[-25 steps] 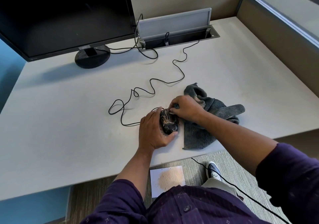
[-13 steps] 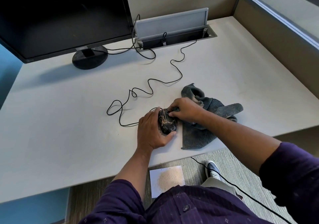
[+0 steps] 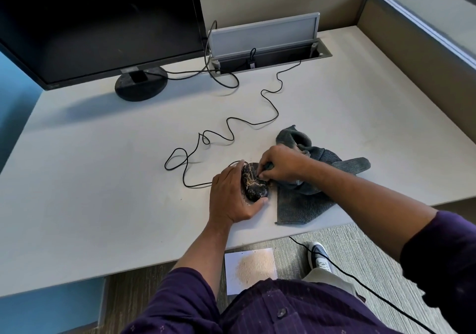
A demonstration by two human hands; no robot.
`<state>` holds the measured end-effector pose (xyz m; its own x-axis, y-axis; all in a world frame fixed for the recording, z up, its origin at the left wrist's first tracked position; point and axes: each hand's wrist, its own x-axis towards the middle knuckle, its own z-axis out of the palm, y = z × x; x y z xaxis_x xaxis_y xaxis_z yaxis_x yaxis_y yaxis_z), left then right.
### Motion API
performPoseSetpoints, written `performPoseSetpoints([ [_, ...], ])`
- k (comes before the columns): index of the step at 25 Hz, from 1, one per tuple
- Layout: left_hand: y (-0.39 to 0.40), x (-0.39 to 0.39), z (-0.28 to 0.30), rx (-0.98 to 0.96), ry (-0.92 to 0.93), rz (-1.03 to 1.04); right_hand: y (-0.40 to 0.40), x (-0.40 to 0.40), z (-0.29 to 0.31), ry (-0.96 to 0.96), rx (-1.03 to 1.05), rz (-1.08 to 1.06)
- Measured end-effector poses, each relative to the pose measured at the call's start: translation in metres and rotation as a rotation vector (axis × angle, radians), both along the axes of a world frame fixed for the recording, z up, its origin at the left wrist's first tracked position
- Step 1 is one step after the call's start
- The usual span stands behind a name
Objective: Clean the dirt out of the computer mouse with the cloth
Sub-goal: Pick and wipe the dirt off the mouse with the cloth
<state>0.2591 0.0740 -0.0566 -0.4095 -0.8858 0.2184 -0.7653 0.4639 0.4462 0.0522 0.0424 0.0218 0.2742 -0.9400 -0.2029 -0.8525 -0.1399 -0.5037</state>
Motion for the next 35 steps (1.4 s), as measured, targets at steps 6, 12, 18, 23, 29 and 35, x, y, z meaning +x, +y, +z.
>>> performPoseSetpoints([
  [6, 0.0, 0.0, 0.0, -0.006, 0.007, 0.004, -0.008, 0.009, -0.002, -0.038, -0.057, -0.017],
  [12, 0.0, 0.0, -0.002, -0.019, 0.025, 0.007, -0.015, 0.006, -0.001, 0.031, -0.013, 0.015],
  [18, 0.0, -0.001, -0.003, -0.019, 0.025, 0.014, -0.016, 0.01, 0.007, 0.163, -0.053, 0.056],
  [23, -0.001, -0.001, -0.003, -0.014, 0.023, 0.001, -0.016, 0.024, 0.005, 0.2, -0.09, 0.211],
  [29, -0.002, -0.001, -0.002, -0.016, 0.04, 0.001, -0.019, 0.024, 0.003, 0.281, -0.168, 0.227],
  [35, -0.001, -0.001, -0.001, -0.009, 0.026, 0.005, -0.019, 0.015, -0.002, 0.222, -0.213, 0.204],
])
